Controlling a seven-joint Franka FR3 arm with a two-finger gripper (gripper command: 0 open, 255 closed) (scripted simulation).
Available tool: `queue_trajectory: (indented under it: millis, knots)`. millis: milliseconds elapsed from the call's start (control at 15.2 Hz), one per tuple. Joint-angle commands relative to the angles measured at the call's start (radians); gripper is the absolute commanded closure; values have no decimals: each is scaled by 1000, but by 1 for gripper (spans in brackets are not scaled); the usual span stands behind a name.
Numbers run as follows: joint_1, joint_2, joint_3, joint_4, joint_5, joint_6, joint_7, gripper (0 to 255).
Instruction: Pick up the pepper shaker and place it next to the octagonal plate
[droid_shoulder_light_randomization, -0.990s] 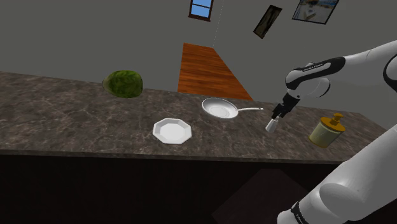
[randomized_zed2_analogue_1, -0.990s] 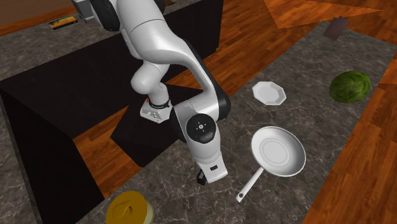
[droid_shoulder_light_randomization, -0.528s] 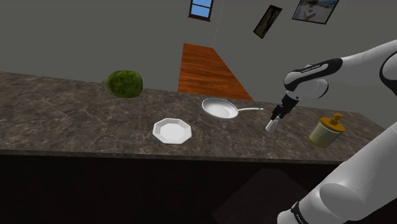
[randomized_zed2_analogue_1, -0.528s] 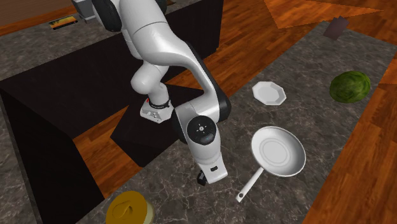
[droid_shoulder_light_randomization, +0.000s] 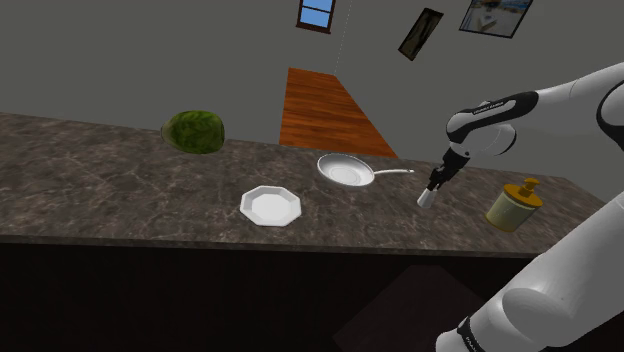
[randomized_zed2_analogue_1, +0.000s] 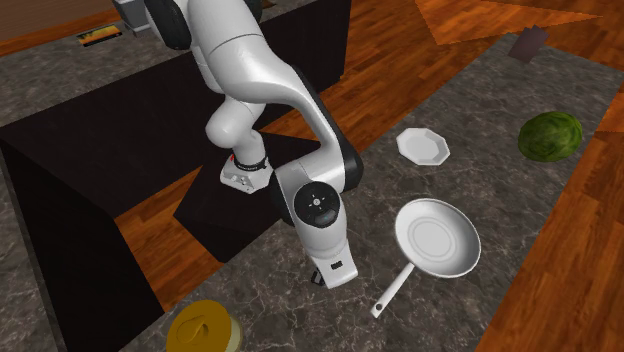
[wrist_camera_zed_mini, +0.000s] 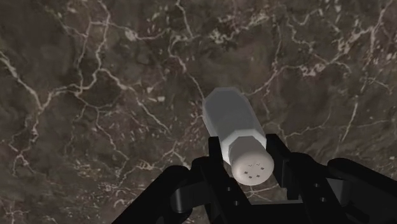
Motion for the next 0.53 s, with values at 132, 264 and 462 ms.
queue_trajectory:
  millis: [132,264,462]
  knots:
    - [0,0,0,-1,0,0,0,255]
    - [-1,-19,2,11,-17,-26,15,255]
    - [-3,-46,7,30,-40,-66,34,255]
